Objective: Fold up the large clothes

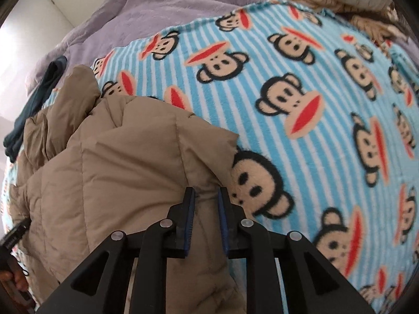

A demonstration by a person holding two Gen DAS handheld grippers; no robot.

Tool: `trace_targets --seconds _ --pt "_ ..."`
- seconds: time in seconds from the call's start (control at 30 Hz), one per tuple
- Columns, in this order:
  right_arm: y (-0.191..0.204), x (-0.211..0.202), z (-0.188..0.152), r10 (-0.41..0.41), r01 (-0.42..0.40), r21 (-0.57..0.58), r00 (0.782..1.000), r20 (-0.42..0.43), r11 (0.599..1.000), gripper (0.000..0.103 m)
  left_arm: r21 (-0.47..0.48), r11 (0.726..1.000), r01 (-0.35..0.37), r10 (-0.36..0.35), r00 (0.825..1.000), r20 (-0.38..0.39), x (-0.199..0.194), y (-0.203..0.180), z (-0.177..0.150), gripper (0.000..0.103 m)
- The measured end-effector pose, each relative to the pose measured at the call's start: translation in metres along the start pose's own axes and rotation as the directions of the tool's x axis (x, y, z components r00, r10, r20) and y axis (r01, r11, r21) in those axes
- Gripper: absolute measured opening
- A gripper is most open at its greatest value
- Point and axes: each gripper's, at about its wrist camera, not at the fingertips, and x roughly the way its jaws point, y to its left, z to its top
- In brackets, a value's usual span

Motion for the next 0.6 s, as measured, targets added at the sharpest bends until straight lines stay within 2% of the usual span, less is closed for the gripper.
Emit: trace_targets --seconds 0.2,0.3,0.4,0.47,0.6 --pt "0.004 -0.026 -0.027 -0.113 0.115 -0.088 0.993 0.028 0.989 0.02 -0.027 1.0 -0.015 0.015 1.0 -0.01 -0.01 0.0 0.0 0.028" --pt "0.002 -0.047 -0.037 -0.147 0.152 -0.088 0.987 0.062 0.984 0.02 -0.068 0.997 -0.022 0.024 0.999 0.027 -0.035 0.008 -0.004 0.028" --pt "-0.001 -0.067 -0.048 -0.12 0.125 -0.057 0.989 0.083 0.99 0.02 -0.092 0.995 -0.025 0.029 0.999 0.043 -0.049 0.019 -0.013 0.028" --pt "0.002 -0.07 -0.055 -0.099 0.104 -0.064 0.992 0.075 0.992 0.02 -0.084 0.996 -0.038 0.04 0.999 0.019 -0.046 0.023 -0.023 0.028" --pt "0.006 -0.048 -0.065 -0.131 0.13 -0.118 0.991 -0.007 0.985 0.02 -0.02 0.993 -0.12 0.12 0.992 -0.027 -0.024 0.02 -0.037 0.028"
